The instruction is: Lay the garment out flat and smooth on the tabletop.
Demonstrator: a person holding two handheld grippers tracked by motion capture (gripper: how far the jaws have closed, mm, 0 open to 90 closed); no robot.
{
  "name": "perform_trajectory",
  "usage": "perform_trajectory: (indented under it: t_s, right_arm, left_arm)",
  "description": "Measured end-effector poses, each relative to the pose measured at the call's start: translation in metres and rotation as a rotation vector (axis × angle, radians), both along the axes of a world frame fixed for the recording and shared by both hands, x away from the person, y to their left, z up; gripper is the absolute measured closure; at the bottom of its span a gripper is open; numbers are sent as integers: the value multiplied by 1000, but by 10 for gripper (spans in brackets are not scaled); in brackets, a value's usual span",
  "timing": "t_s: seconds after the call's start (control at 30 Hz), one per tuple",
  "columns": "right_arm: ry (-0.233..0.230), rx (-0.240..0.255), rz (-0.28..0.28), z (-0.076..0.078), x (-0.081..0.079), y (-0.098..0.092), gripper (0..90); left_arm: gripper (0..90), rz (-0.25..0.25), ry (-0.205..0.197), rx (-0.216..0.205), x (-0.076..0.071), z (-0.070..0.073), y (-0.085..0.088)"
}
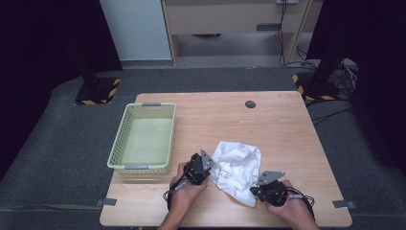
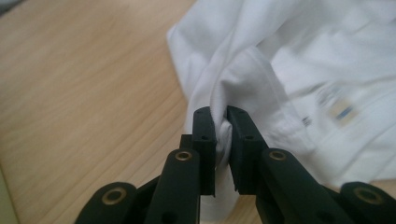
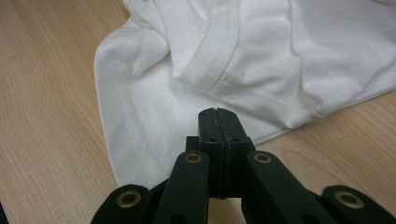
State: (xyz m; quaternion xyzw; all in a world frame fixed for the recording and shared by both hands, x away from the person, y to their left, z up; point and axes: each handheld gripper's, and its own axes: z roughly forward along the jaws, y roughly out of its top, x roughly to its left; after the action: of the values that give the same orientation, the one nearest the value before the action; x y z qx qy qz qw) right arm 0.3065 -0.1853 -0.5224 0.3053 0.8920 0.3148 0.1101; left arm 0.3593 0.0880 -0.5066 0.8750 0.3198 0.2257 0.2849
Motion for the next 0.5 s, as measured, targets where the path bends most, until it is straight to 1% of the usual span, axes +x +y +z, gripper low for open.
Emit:
perform_trajectory:
  t_s: [0.03, 0.1, 0.13, 0.2, 0.23, 0.3, 0.33, 0.37, 0.43, 0.47, 0.5]
  right_arm:
    - [0, -2, -2, 0, 0, 0, 900]
    - [0, -6, -4, 0, 1, -2, 900]
    - [-3, -13, -8, 1, 1, -4, 900]
    - [-3, -16, -23, 1, 2, -8, 900]
    - [-5, -21, -28, 1, 3, -11, 900]
    - [-11, -32, -43, 1, 4, -16, 900]
    - [-14, -37, -52, 1, 6, -19, 900]
    - [-18, -42, -61, 1, 7, -22, 900]
    - [-27, -50, -81, 1, 9, -28, 899]
    - [-27, -46, -89, 1, 10, -31, 897]
    - [-29, -42, -96, 1, 10, -33, 889]
  left_arm:
    - [813, 6, 7, 12, 1, -5, 2]
    - [812, 9, 19, 23, 2, -11, 3]
    - [812, 10, 25, 17, 2, -11, 2]
    - [791, -14, 49, -9, 0, -9, -2]
    - [779, -24, 54, -14, -2, -9, -6]
    - [754, -39, 47, 8, -6, -10, -13]
    - [731, -40, 43, 7, -7, -9, -15]
    - [694, -31, 35, -2, -8, -7, -15]
    - [583, -7, 16, -28, -10, -1, -15]
    - [537, -3, 7, -38, -11, 1, -14]
    - [513, -5, -5, -48, -13, 6, -14]
